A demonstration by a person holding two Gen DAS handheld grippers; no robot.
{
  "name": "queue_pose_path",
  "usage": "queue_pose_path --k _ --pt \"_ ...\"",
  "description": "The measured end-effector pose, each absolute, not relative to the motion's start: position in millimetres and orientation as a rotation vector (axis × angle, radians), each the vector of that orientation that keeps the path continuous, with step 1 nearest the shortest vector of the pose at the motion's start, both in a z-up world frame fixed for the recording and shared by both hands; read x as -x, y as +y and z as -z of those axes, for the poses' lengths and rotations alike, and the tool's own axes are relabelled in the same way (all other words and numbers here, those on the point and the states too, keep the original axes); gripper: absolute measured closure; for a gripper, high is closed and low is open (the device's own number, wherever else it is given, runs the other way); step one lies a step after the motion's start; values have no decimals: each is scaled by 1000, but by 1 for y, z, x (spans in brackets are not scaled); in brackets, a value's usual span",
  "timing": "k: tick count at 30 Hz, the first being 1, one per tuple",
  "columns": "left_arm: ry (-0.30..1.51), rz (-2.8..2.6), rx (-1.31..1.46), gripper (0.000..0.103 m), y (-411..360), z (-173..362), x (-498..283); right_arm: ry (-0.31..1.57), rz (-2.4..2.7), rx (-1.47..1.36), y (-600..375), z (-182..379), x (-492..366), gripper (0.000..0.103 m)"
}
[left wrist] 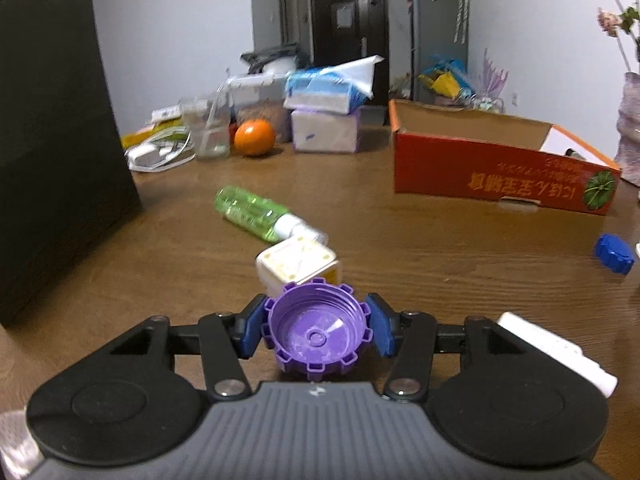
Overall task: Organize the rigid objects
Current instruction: 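Grasp the white tape ring with the right tool while the left tool holds the purple cap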
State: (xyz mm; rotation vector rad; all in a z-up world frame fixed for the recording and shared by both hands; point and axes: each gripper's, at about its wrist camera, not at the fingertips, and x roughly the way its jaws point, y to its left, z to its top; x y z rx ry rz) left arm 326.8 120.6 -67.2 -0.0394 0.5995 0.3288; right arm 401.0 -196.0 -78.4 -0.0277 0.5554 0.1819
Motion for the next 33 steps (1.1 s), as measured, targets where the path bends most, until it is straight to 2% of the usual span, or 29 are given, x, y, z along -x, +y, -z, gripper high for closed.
queue_pose_path --k 5,14,22,26,30,33 --pt "569 -277 13 49 103 63 -327 571 -179 9 -198 81 -414 10" --pt "533 -207 -41 49 66 60 -332 613 -204 -4 -200 85 -427 22" --pt "527 -176 -59 49 47 60 -336 637 -222 -10 -199 87 -431 41" --pt "527 -172 -65 49 40 61 -338 649 -230 -8 -198 88 -433 47" --pt "525 -167 -73 49 32 61 -340 647 -231 -9 -198 88 -433 58" --pt "522 -166 -81 49 26 61 -341 641 -236 -9 -198 88 -432 58"
